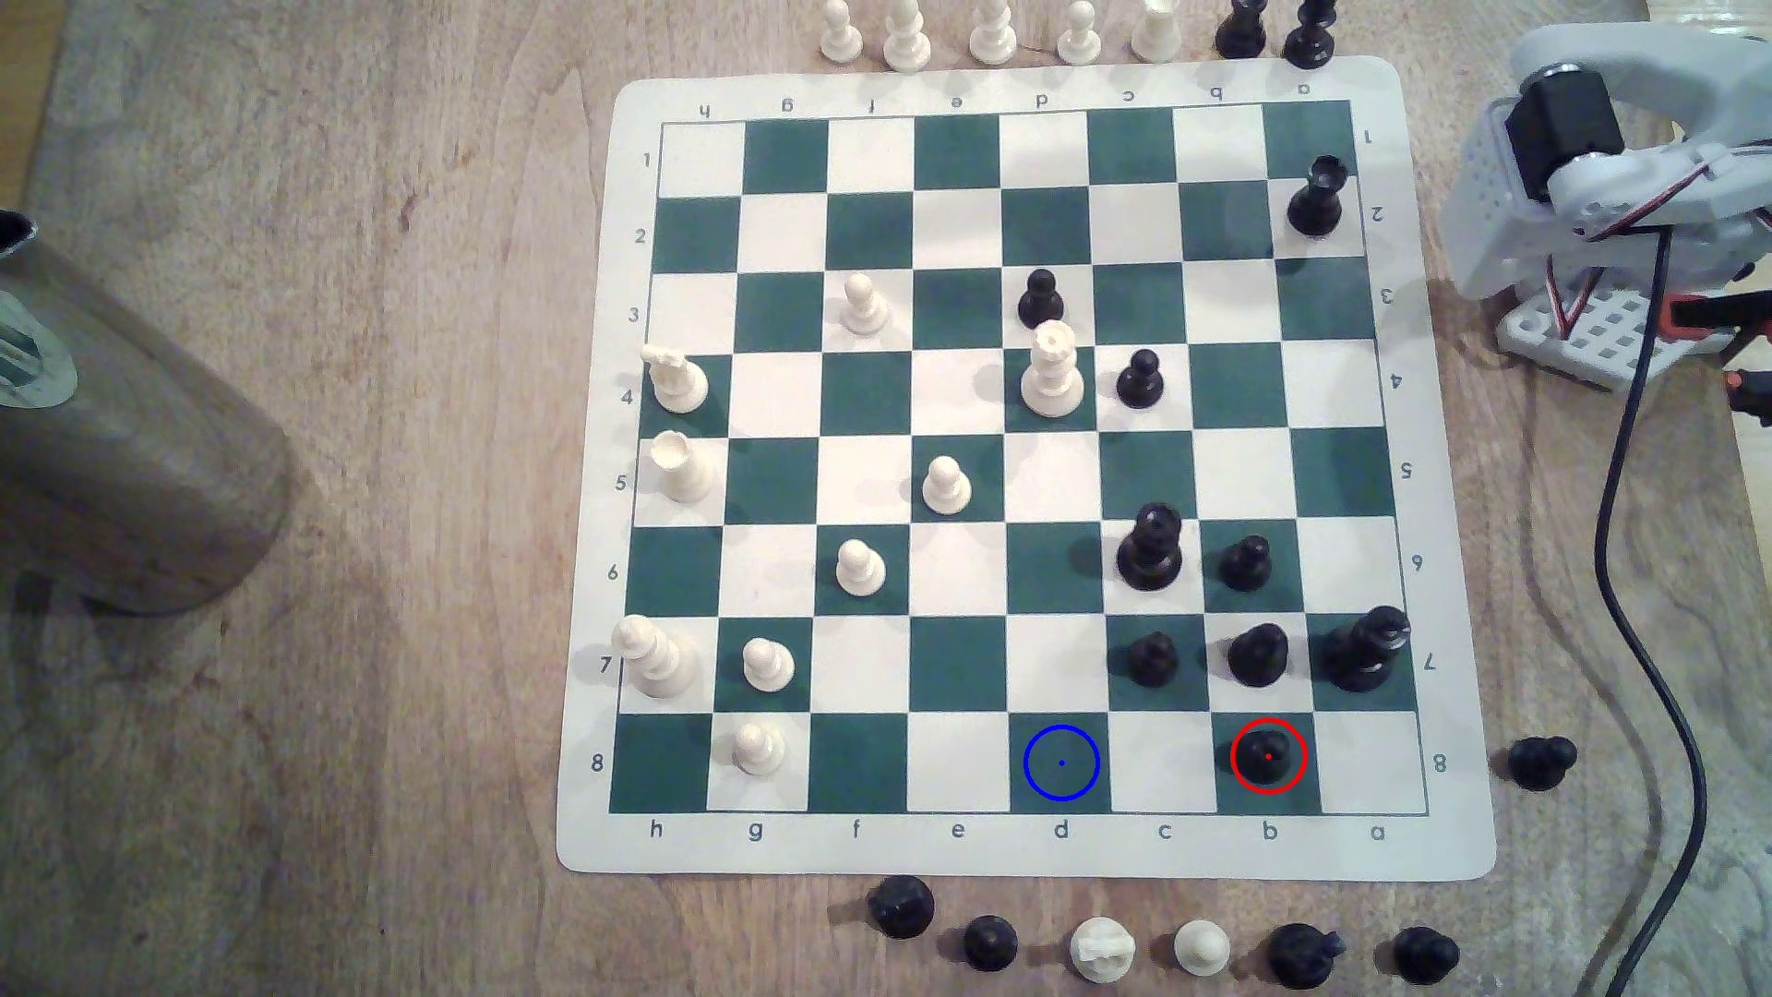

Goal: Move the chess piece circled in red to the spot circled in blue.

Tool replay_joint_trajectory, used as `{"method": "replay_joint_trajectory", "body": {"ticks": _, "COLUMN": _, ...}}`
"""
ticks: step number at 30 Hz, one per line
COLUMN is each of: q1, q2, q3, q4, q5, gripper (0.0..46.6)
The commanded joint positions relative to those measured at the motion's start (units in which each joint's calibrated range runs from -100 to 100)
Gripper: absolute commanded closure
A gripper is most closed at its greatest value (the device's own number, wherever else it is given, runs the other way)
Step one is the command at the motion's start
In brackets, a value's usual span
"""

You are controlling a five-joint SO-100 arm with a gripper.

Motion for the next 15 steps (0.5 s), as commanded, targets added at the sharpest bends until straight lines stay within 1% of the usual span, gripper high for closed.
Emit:
{"method": "replay_joint_trajectory", "body": {"ticks": 1, "q1": -5.0, "q2": 3.0, "q3": -3.5, "q4": 9.6, "q5": 1.4, "gripper": 39.4}}
{"method": "replay_joint_trajectory", "body": {"ticks": 2, "q1": -6.5, "q2": 4.4, "q3": -3.4, "q4": 10.8, "q5": 1.4, "gripper": 36.3}}
{"method": "replay_joint_trajectory", "body": {"ticks": 3, "q1": -7.6, "q2": 5.8, "q3": -3.6, "q4": 12.1, "q5": 1.7, "gripper": 34.3}}
{"method": "replay_joint_trajectory", "body": {"ticks": 4, "q1": -10.7, "q2": 9.8, "q3": -5.1, "q4": 15.6, "q5": 1.5, "gripper": 30.3}}
{"method": "replay_joint_trajectory", "body": {"ticks": 5, "q1": -12.8, "q2": 12.3, "q3": -6.2, "q4": 17.4, "q5": 1.3, "gripper": 29.4}}
{"method": "replay_joint_trajectory", "body": {"ticks": 8, "q1": -17.0, "q2": 18.2, "q3": -8.9, "q4": 20.4, "q5": 0.4, "gripper": 29.2}}
{"method": "replay_joint_trajectory", "body": {"ticks": 9, "q1": -19.7, "q2": 21.9, "q3": -10.2, "q4": 21.1, "q5": -0.2, "gripper": 29.2}}
{"method": "replay_joint_trajectory", "body": {"ticks": 12, "q1": -22.5, "q2": 25.9, "q3": -11.7, "q4": 22.0, "q5": -0.5, "gripper": 28.6}}
{"method": "replay_joint_trajectory", "body": {"ticks": 15, "q1": -27.4, "q2": 31.7, "q3": -14.6, "q4": 26.4, "q5": -0.7, "gripper": 28.0}}
